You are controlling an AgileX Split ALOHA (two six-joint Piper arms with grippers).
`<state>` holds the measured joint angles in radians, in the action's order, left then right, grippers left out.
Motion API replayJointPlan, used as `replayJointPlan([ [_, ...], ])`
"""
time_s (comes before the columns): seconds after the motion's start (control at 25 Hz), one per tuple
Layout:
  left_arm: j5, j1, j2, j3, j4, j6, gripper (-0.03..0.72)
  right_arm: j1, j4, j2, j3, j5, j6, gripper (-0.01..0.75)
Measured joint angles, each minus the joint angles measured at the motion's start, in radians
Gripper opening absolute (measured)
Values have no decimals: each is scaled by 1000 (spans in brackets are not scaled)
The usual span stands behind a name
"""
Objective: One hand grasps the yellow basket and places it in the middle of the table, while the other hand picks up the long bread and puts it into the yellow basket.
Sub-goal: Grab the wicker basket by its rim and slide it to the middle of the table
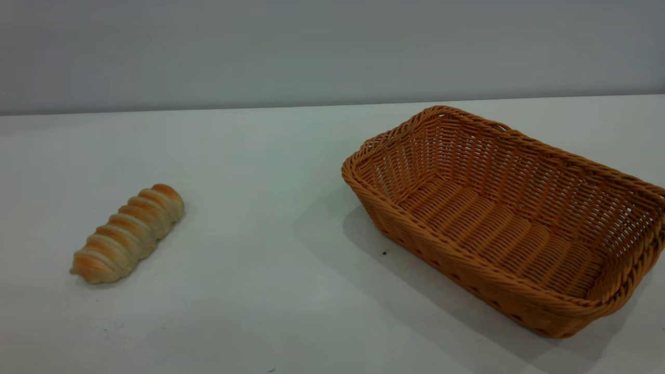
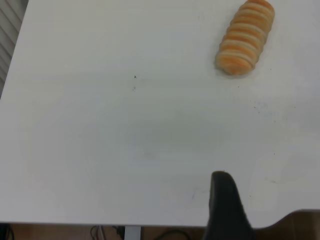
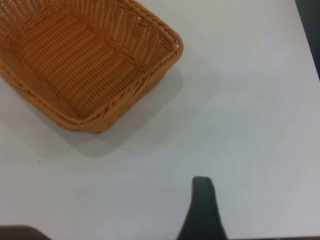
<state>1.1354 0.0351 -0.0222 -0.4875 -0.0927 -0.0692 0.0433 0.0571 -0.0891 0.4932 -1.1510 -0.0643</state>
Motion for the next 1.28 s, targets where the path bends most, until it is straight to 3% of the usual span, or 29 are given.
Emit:
replayJointPlan([
  [1.28, 0, 7, 0, 0, 0, 0, 525, 0, 0, 0, 0, 15, 2, 589],
])
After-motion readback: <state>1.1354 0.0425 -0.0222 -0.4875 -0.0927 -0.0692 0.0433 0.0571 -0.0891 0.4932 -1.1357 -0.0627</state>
